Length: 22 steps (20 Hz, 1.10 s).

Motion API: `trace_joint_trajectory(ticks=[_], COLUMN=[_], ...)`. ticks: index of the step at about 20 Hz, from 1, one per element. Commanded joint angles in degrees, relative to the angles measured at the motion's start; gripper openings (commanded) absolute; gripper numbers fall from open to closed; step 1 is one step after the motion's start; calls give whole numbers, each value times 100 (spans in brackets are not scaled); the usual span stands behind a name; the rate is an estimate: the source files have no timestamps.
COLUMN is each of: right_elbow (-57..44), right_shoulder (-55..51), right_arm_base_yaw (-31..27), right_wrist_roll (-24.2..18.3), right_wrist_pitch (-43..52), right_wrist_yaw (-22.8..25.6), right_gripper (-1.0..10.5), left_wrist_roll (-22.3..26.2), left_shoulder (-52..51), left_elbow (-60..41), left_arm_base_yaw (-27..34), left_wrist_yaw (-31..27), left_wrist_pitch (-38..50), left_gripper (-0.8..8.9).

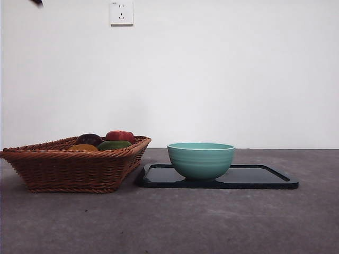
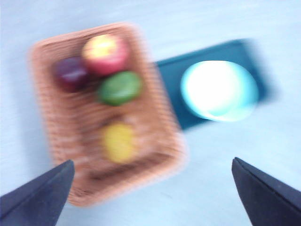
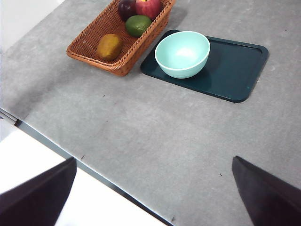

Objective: Pick up the wifruite, put it on the bowl, pick up the plate, put it on desk

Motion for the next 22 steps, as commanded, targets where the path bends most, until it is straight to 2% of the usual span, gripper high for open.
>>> trace_joint_trajectory(ticks=[1,7,15,22], right_elbow=[46,46,46,57], right_shoulder=[7,9,608,2518], right_arm_base_yaw=[28,28,28,28], right_wrist_roll=[81,236,404,463], right_wrist_pitch=[223,706,715,1558], right_wrist_yaw=[24,17,28,-17], right_gripper=[610,610,610,610], left_wrist_roll=[299,977,1176,1178], left_shoulder=[-345,-1276,-2586,-3276], left_elbow=[138,0,-1388,-1679], left_arm_base_yaw=[-98,-389,-501,-501], left_wrist_yaw=[634,1644,1683,1683], left_wrist_pitch=[-85,-527,-391,-339], left_gripper=[571,571,571,571])
